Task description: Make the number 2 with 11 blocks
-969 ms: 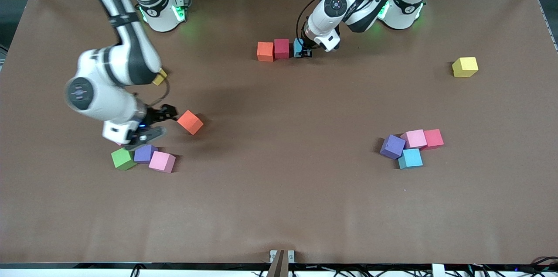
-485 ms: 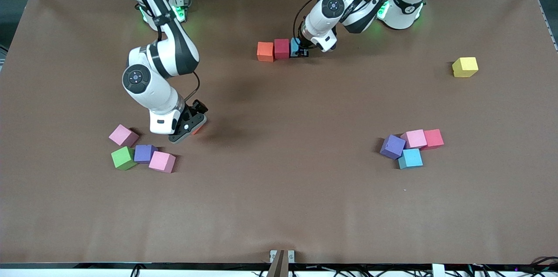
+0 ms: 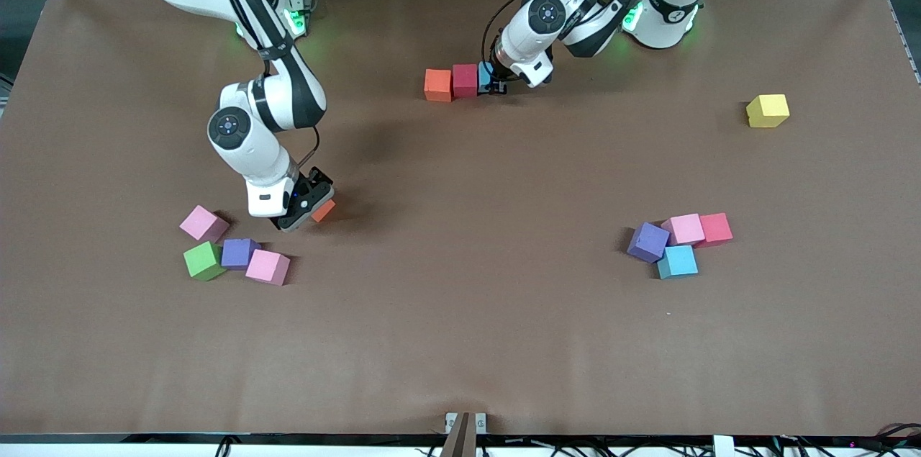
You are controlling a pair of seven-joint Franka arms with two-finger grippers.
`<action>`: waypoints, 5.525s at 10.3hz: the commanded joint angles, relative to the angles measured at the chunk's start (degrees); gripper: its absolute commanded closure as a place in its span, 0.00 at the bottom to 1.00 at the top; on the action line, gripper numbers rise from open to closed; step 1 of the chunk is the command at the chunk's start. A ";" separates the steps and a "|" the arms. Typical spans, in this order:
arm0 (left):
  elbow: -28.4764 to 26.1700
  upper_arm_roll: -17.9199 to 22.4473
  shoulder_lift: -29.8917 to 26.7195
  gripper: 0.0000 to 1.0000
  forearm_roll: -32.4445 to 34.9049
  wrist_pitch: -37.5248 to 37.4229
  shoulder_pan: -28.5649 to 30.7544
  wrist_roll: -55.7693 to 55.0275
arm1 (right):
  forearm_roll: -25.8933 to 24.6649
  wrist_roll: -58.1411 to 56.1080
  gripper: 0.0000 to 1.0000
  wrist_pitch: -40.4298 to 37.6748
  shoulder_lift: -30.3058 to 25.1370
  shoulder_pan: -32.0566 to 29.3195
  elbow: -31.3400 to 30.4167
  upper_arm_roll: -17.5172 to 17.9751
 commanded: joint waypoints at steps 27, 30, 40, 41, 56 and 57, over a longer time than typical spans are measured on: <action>15.94 13.04 -9.73 0.00 26.48 -27.73 4.92 46.51 | 5.40 -13.64 0.59 2.33 -1.54 -2.30 -4.91 2.28; 15.41 18.30 -11.74 0.00 28.88 -28.25 4.92 68.25 | 5.40 -13.31 0.98 1.19 -1.62 -1.95 -2.11 2.28; 18.31 30.80 -12.45 0.00 28.79 -29.22 4.83 129.93 | 4.70 54.82 0.97 -2.68 2.05 26.14 8.97 0.62; 18.31 32.11 -12.45 0.00 28.88 -29.22 4.83 130.03 | 4.61 62.47 0.98 -2.94 3.89 31.31 10.81 -2.44; 33.69 33.35 0.98 0.00 28.09 -29.40 12.48 66.89 | -1.54 105.61 1.00 -13.49 14.72 50.78 23.84 -7.74; 34.30 33.26 1.86 0.00 28.09 -29.14 12.92 61.53 | -1.54 105.87 1.00 -14.53 14.72 51.14 23.84 -7.65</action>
